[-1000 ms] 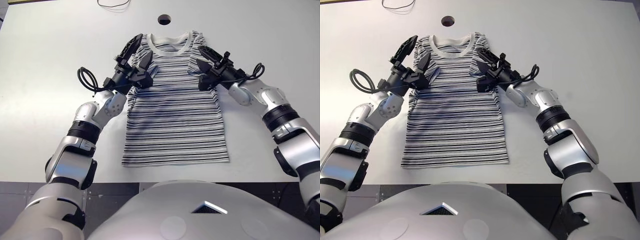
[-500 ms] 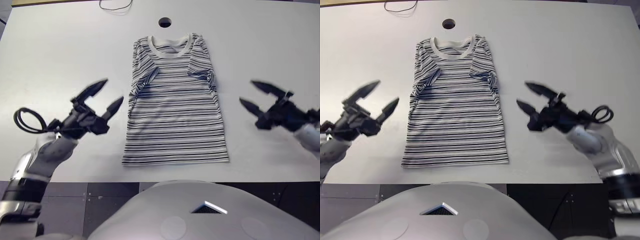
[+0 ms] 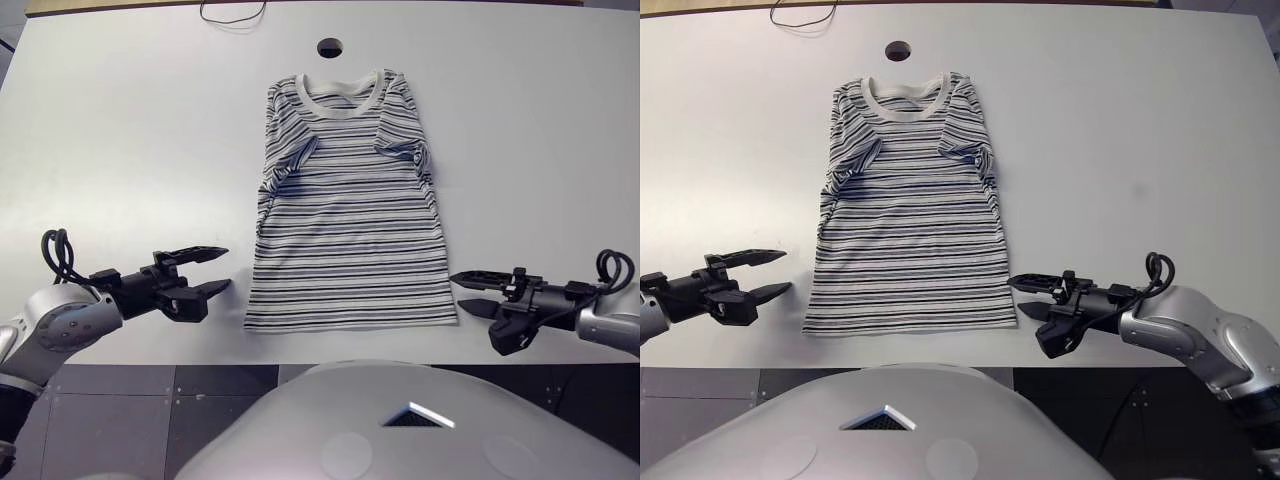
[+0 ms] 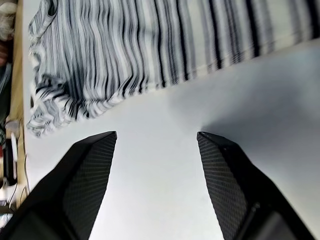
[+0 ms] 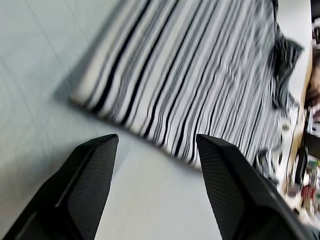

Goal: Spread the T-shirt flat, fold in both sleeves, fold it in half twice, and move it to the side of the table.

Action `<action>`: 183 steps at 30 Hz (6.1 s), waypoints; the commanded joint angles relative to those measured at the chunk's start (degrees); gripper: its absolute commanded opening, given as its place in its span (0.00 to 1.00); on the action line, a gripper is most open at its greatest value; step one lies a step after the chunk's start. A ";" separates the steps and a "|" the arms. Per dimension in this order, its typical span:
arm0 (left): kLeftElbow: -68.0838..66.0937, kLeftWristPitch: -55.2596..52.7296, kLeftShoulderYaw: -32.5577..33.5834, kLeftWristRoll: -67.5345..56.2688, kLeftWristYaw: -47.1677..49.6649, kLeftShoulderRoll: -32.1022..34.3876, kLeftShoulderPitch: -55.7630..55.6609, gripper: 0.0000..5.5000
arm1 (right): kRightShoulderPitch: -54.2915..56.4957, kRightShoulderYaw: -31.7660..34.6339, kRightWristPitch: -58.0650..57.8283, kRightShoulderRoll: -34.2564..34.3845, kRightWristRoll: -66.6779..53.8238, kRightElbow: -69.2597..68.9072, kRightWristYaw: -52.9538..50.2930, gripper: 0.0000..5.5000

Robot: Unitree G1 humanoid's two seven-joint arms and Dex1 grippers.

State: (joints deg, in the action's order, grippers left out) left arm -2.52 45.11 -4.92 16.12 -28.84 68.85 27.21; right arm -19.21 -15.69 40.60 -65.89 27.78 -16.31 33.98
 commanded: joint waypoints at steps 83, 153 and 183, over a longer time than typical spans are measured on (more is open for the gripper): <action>-66.01 -7.84 -3.93 -3.97 12.06 -43.99 -62.42 0.11 | 65.58 -2.58 -9.90 48.91 1.40 82.76 -36.75 0.02; -12.89 -1.45 -7.48 21.95 27.24 -34.25 -25.93 0.99 | 44.36 -14.27 -15.12 44.99 -0.80 31.16 -5.41 0.51; -16.89 -4.33 -4.54 19.60 39.82 -32.70 -26.61 0.99 | 48.31 -5.50 -1.60 36.72 -0.07 43.97 -20.09 0.51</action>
State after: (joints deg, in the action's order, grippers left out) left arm -21.37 43.03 -13.96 35.70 6.72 35.80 -0.19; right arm 36.95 -24.63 38.96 -19.63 28.72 44.96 8.95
